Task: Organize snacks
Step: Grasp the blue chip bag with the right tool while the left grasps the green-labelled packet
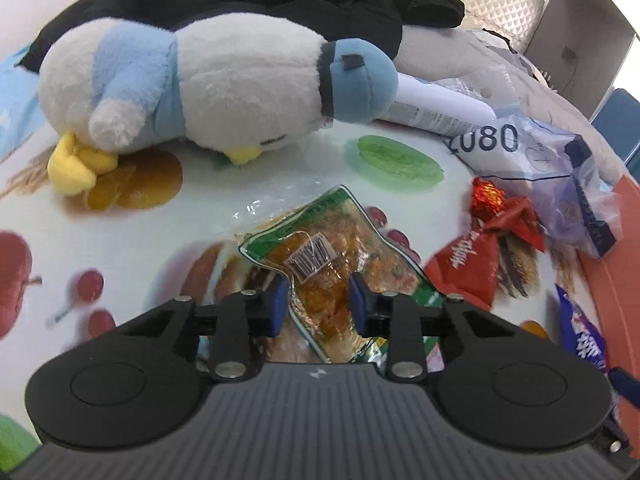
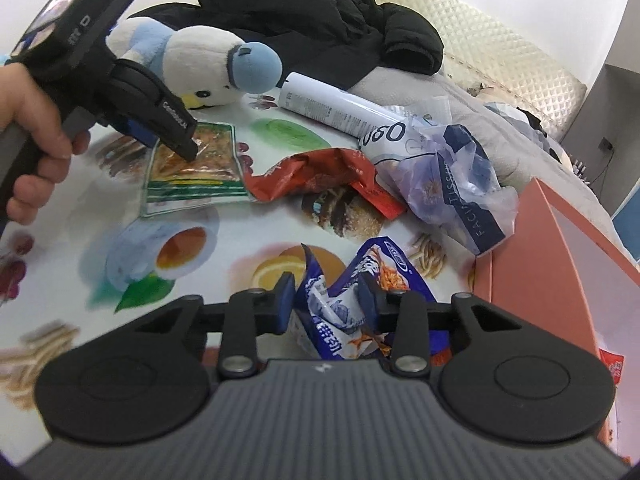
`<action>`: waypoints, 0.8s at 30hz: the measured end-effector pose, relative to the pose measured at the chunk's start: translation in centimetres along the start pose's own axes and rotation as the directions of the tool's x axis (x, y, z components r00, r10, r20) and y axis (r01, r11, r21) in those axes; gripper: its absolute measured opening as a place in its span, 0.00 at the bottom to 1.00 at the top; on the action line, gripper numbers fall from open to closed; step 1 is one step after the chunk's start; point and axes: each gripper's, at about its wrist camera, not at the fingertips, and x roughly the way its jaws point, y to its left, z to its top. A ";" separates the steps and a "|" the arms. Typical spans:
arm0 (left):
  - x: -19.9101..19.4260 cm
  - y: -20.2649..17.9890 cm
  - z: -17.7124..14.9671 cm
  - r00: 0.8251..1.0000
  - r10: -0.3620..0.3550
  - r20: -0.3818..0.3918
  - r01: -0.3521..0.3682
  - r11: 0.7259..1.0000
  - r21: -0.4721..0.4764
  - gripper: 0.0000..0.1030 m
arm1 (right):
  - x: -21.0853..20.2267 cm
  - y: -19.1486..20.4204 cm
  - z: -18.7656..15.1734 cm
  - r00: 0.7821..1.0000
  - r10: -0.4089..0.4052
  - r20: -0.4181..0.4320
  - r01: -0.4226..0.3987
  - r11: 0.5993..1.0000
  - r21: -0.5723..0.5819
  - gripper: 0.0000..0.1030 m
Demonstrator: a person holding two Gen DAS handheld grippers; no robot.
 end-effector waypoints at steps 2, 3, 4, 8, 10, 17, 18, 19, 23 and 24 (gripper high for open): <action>-0.5 -0.2 -0.6 1.000 -0.011 -0.004 0.011 1.000 -0.006 0.32 | -0.7 0.1 -0.4 1.000 0.003 -0.005 -0.003 1.000 -0.002 0.34; -0.8 -0.2 -0.9 1.000 -0.012 -0.005 0.012 1.000 -0.011 0.31 | -1.1 0.2 -0.6 1.000 0.003 -0.006 -0.003 1.000 -0.004 0.34; -1.1 -0.3 -1.3 1.000 -0.015 -0.009 0.015 1.000 -0.017 0.29 | -1.5 0.3 -0.9 1.000 0.004 -0.007 -0.004 1.000 -0.007 0.33; -2.8 -0.7 -2.9 0.998 -0.051 -0.040 0.049 0.998 -0.042 0.25 | -3.2 0.6 -1.5 1.000 0.007 -0.018 -0.007 1.000 -0.012 0.32; -3.7 -1.0 -3.9 0.997 -0.064 -0.050 0.062 0.998 -0.030 0.24 | -4.3 0.5 -1.7 1.000 0.013 -0.021 -0.013 1.000 -0.004 0.31; -7.8 -2.1 -8.1 0.992 -0.090 -0.087 0.087 0.996 -0.038 0.23 | -7.8 1.1 -3.4 0.999 0.030 -0.040 -0.030 1.000 -0.001 0.29; -8.5 -2.3 -8.8 0.992 -0.086 -0.090 0.083 0.996 -0.034 0.23 | -8.3 1.2 -3.6 0.999 0.037 -0.040 -0.037 0.999 0.002 0.29; -9.0 -2.4 -9.5 0.993 -0.081 -0.091 0.079 0.996 -0.033 0.23 | -8.9 1.3 -4.0 0.998 0.040 -0.039 -0.040 0.999 0.003 0.29; -11.4 -2.9 -11.7 0.991 -0.079 -0.108 0.077 0.997 -0.028 0.23 | -10.9 1.7 -5.5 0.997 0.062 -0.051 -0.063 0.998 0.000 0.28; -11.9 -3.1 -12.3 0.990 -0.082 -0.113 0.080 0.997 -0.020 0.23 | -11.5 1.7 -5.9 0.996 0.070 -0.053 -0.070 0.998 -0.002 0.28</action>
